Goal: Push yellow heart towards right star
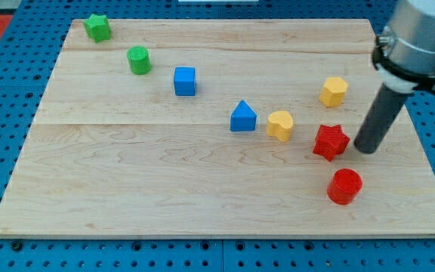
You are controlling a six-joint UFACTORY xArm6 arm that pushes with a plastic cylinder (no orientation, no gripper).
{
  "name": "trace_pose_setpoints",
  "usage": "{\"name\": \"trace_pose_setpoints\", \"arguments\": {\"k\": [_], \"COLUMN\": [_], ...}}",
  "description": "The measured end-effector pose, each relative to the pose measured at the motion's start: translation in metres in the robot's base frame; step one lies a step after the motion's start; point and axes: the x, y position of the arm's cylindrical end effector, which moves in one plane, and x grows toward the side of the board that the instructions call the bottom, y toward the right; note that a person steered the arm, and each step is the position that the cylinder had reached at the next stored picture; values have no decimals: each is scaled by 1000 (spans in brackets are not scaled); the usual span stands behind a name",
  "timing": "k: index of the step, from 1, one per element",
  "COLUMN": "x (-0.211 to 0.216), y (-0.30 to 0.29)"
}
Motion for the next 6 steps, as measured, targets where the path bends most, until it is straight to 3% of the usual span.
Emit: {"name": "trace_pose_setpoints", "arguments": {"k": [1, 2, 5, 6], "x": [-60, -59, 16, -24], "y": [-21, -82, -131, -175]}}
